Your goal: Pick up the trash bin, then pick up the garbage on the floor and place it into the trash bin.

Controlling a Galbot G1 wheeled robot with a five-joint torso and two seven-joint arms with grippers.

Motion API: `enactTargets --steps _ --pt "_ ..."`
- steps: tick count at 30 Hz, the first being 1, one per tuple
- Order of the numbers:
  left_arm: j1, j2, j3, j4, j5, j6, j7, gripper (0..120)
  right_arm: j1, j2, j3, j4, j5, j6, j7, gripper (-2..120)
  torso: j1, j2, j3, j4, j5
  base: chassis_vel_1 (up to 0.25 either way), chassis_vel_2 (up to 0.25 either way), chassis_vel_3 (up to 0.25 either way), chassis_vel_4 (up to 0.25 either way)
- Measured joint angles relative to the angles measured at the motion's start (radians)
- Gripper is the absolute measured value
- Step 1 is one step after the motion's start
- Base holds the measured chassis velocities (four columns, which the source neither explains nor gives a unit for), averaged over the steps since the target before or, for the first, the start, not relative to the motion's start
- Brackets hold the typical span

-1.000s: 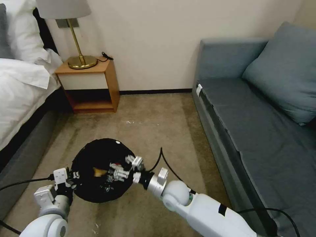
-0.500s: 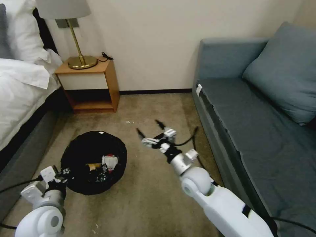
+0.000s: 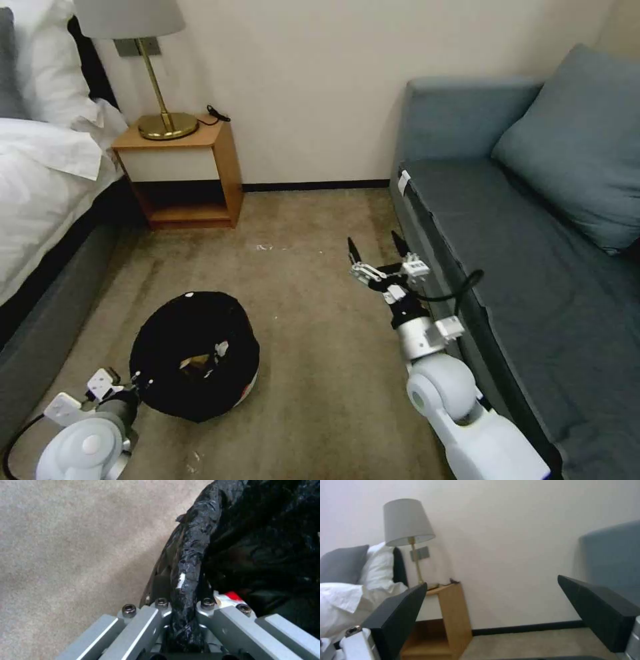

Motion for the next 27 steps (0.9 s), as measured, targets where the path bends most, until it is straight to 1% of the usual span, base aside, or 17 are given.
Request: enactTargets --steps 1,4,5,8,10,11,13,14,16,18,19,21,22,23,25,26,27 --pt "-0.014 0.004 -0.001 0.024 0.006 -0.002 0.000 8 -0.033 0.010 0.015 0.017 -0.008 0.000 0.005 100 0.000 0.000 0.000 0.0000 0.0013 0.000 0.000 0.000 0.000" --pt "-0.028 0.008 -0.001 0.052 0.013 -0.001 -0.013 14 -0.063 0.012 0.022 0.032 -0.021 -0.003 0.011 100 0.000 0.000 0.000 0.0004 0.0019 0.000 0.000 0.000 0.000" --pt "-0.028 0.008 -0.001 0.052 0.013 -0.001 -0.013 14 -0.063 0.012 0.022 0.032 -0.021 -0.003 0.011 100 0.000 0.000 0.000 0.0004 0.0019 0.000 0.000 0.000 0.000" --pt "-0.039 0.010 0.006 0.071 0.018 0.001 -0.030 27 -0.069 0.009 0.027 0.038 -0.034 -0.009 0.020 100 0.000 0.000 0.000 0.0006 0.0006 0.000 0.000 0.000 0.000" --pt "-0.039 0.010 0.006 0.071 0.018 0.001 -0.030 27 -0.069 0.009 0.027 0.038 -0.034 -0.009 0.020 100 0.000 0.000 0.000 0.0006 0.0006 0.000 0.000 0.000 0.000" --pt "-0.038 0.009 0.011 0.066 0.019 0.005 -0.034 38 -0.069 0.010 0.028 0.045 -0.034 -0.016 0.027 100 0.000 0.000 0.000 0.0004 -0.0003 0.000 0.000 0.000 0.000" --pt "-0.032 0.007 0.017 0.043 0.018 0.009 -0.035 46 -0.070 0.012 0.029 0.050 -0.035 -0.021 0.030 100 0.000 0.000 0.000 0.0000 -0.0009 0.000 0.000 0.000 0.000" --pt "-0.032 0.007 0.017 0.043 0.018 0.009 -0.035 46 -0.070 0.012 0.029 0.050 -0.035 -0.021 0.030 100 0.000 0.000 0.000 0.0000 -0.0009 0.000 0.000 0.000 0.000" --pt "-0.023 0.006 0.017 0.001 0.017 0.012 -0.035 56 -0.072 0.015 0.030 0.053 -0.037 -0.024 0.033 100 0.000 0.000 0.000 -0.0005 -0.0014 0.000 0.000 0.000 0.000" --pt "-0.022 0.006 0.017 -0.005 0.017 0.012 -0.035 56 -0.072 0.015 0.030 0.053 -0.038 -0.025 0.034 100 0.000 0.000 0.000 -0.0005 -0.0012 0.000 0.000 0.000 0.000" --pt "-0.018 0.006 0.016 -0.032 0.015 0.012 -0.034 66 -0.074 0.017 0.030 0.055 -0.040 -0.026 0.035 100 0.000 0.000 0.000 -0.0007 -0.0006 0.000 0.000 0.000 0.000" --pt "-0.008 0.008 0.010 -0.094 0.014 0.015 -0.034 76 -0.083 0.021 0.032 0.063 -0.043 -0.028 0.040 100 0.000 0.000 0.000 -0.0001 -0.0002 0.000 0.000 0.000 0.000" --pt "-0.008 0.008 0.010 -0.094 0.014 0.015 -0.034 76 -0.083 0.021 0.032 0.063 -0.043 -0.028 0.040 100 0.000 0.000 0.000 -0.0001 -0.0002 0.000 0.000 0.000 0.000" --pt "-0.003 0.008 0.009 -0.121 0.019 0.016 -0.034 83 -0.086 0.021 0.033 0.068 -0.044 -0.028 0.041 100 0.000 0.000 0.000 0.0000 -0.0001 0.000 0.000 0.000 0.000" --pt "0.001 0.007 0.008 -0.135 0.025 0.016 -0.034 84 -0.089 0.021 0.035 0.070 -0.044 -0.028 0.043 100 0.000 0.000 0.000 -0.0001 -0.0001 0.000 0.000 0.000 0.000" --pt "0.015 0.005 0.008 -0.168 0.049 0.015 -0.032 93 -0.093 0.019 0.041 0.076 -0.044 -0.028 0.044 100 0.000 0.000 0.000 -0.0001 0.0000 0.000 0.000 0.000 0.000" --pt "0.015 0.005 0.008 -0.168 0.049 0.015 -0.032 93 -0.093 0.019 0.041 0.076 -0.044 -0.028 0.044 100 0.000 0.000 0.000 -0.0001 0.0000 0.000 0.000 0.000 0.000"
